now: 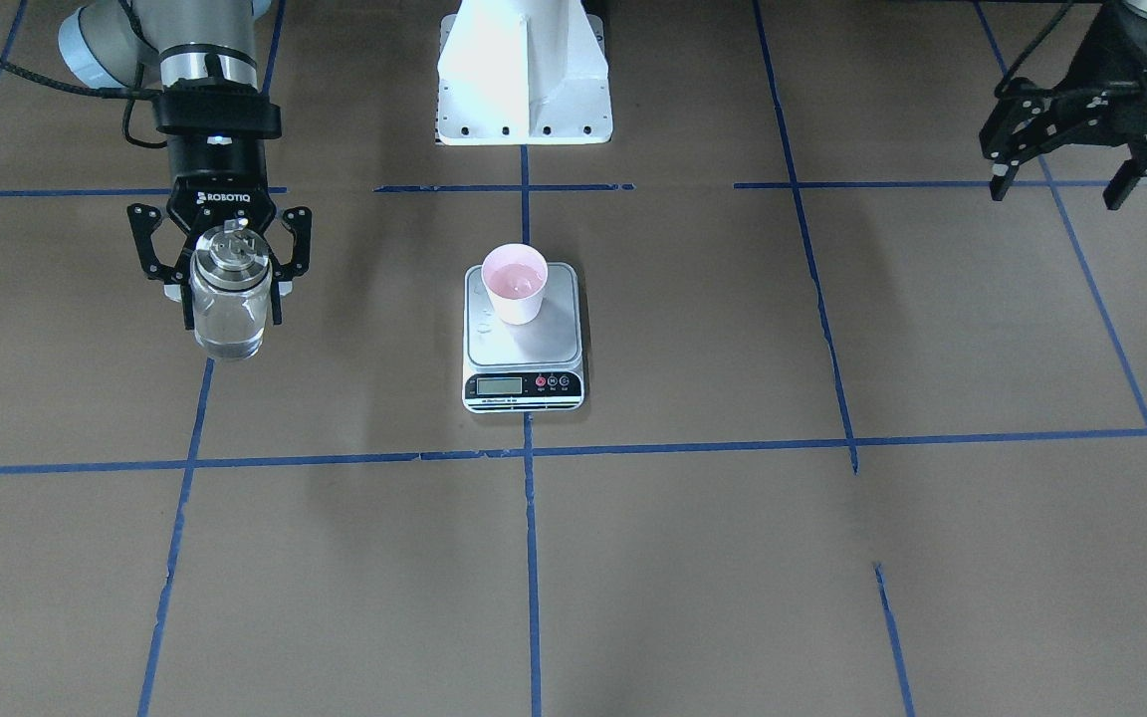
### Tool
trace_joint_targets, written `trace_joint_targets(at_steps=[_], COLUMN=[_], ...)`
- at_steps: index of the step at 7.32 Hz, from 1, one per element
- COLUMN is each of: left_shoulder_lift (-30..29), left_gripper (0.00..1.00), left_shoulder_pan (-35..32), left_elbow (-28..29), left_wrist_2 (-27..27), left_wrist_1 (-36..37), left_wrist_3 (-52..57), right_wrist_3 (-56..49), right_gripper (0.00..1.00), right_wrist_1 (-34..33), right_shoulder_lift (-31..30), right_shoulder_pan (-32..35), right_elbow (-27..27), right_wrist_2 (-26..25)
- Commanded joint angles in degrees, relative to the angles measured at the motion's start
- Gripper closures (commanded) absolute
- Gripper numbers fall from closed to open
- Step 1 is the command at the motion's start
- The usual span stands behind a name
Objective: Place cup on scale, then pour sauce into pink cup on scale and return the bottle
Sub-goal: 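Carry the bottle with the right gripper toward the pink cup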
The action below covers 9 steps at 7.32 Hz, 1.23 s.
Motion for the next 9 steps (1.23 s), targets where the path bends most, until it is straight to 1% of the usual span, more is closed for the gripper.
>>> trace_joint_targets(at_steps=[1, 2, 3, 4, 5, 6, 7, 8, 9], left_shoulder_lift=[5.2, 5.6, 6.4, 6.5, 7.3, 7.7, 7.8, 7.1, 7.6], left_gripper=[0.00, 0.00, 0.00, 0.00, 0.00, 0.00, 0.00, 0.00, 0.00], left_shoulder_pan=[-5.5, -7.5, -11.0, -14.0, -16.6, -18.9, -18.9, -18.8, -18.9], left_elbow=[0.4, 2.2, 5.8, 9.3, 13.6, 21.4, 24.3, 23.9, 26.1], left_wrist_2=[0.1, 0.3, 0.0, -0.3, -4.4, -7.8, -7.9, -7.8, -7.9], left_wrist_1=[-0.2, -0.4, -0.6, -0.9, -3.3, -11.4, -16.0, -16.2, -17.9], left_wrist_3=[17.4, 23.3, 33.2, 38.7, 39.1, 40.0, 40.1, 39.7, 39.8], right_wrist_3=[-12.5, -17.3, -17.7, -20.0, -24.1, -27.4, -29.5, -29.9, -29.9], right_gripper=[1.00, 1.00, 1.00, 1.00, 1.00, 1.00, 1.00, 1.00, 1.00], right_wrist_1=[-0.1, -0.1, 0.0, -0.1, 0.0, -0.1, 0.0, 0.0, 0.1], right_shoulder_lift=[3.7, 4.5, 5.4, 6.1, 7.2, 7.4, 7.3, 7.5, 7.4], right_shoulder_pan=[-4.0, -5.4, -7.8, -10.1, -10.2, -10.2, -10.2, -10.5, -10.7], right_elbow=[-1.5, -2.4, -2.4, -3.6, -4.9, -5.0, -6.5, -7.7, -8.0], right_wrist_2=[-3.7, -4.0, -9.4, -14.8, -16.8, -17.8, -19.6, -21.2, -21.5])
